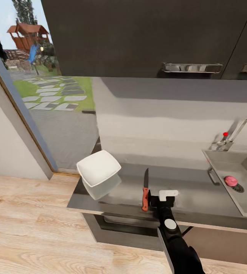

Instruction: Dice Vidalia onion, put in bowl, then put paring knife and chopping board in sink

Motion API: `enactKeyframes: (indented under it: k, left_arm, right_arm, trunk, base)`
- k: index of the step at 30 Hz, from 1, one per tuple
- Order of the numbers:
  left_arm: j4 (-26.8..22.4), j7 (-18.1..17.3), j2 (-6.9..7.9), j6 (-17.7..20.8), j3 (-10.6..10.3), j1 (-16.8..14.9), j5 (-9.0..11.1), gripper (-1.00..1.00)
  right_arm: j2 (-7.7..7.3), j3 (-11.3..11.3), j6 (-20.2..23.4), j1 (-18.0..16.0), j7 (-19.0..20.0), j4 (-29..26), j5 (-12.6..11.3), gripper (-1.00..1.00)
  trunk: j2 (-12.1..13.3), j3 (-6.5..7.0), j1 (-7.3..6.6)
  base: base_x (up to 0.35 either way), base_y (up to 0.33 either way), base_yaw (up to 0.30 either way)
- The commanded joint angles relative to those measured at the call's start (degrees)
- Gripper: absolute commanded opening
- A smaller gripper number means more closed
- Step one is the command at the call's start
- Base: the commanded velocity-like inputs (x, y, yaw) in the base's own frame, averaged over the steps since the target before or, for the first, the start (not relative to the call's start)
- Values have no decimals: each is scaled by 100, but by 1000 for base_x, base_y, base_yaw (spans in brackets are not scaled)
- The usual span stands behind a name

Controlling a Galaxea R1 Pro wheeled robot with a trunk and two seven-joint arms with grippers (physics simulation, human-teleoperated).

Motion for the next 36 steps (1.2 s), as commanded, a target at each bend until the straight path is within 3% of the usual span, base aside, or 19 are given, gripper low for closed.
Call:
enactKeyframes:
  k: [1,21,29,36]
  left_arm:
    - [-4,1,0,-11,4,-1,0,100]
    - [-4,1,0,-11,0,-1,0,100]
    - [-2,1,-10,-11,-10,-1,-1,100]
    - [-3,1,-20,-11,-30,-1,-1,100]
  right_arm:
    - [1,11,80,-1,-16,-3,44,100]
    - [1,11,80,-1,-16,-3,44,100]
    - [-14,-9,80,-1,-28,-80,59,100]
    - [-178,-468,126,-1,-39,-703,50,100]
  trunk:
    - [-9,-11,4]
    - [-9,-11,4]
    - [-9,-11,4]
    - [-9,-11,4]
  base:
    - [0,176,0]
    - [0,113,0]
    - [0,-228,0]
    - [-10,-316,0]
